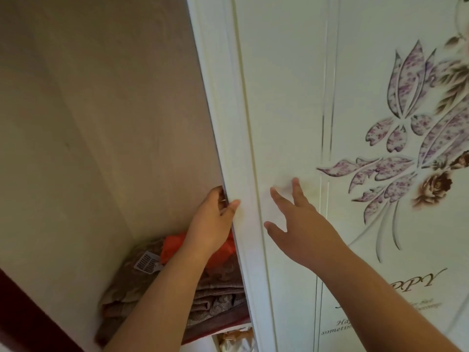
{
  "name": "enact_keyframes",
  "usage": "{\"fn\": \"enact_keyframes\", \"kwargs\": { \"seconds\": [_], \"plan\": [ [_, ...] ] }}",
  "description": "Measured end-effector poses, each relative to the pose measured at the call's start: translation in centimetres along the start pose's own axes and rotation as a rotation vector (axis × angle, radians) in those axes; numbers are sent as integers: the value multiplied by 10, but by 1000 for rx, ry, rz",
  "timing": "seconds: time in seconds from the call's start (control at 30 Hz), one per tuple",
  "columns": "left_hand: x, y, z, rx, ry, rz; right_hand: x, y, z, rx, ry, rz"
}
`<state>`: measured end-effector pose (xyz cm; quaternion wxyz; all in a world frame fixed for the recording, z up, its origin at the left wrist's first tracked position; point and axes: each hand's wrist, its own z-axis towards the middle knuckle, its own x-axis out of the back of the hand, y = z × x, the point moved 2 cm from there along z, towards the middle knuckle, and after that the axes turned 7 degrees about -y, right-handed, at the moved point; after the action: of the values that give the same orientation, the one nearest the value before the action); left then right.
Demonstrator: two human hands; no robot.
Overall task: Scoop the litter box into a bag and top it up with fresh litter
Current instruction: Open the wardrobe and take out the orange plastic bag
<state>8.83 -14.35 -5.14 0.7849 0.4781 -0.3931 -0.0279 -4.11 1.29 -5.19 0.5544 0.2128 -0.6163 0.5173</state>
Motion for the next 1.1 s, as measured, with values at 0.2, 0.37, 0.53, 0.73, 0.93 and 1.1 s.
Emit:
{"fn": "enact_keyframes", "kwargs": {
  "seconds": [0.2,0.37,0.53,0.73,0.93,1.1],
  "plan": [
    [-1,-8,0,-39,-39,-22,-20,-6,1,-79,11,-38],
    [0,-16,4,-83,-52,-8,-24,-13,1,-138,14,-81],
    [4,-21,10,-121,-68,7,-24,-15,3,-176,-16,-61],
    [-13,-45,4,-113,-127,7,-54,-4,-3,-220,1,-8],
    [-15,-53,5,-113,-121,25,-62,-6,-3,-230,6,24],
    [-16,-50,4,-111,-115,29,-60,-10,-2,-250,-23,19]
  ]
}}
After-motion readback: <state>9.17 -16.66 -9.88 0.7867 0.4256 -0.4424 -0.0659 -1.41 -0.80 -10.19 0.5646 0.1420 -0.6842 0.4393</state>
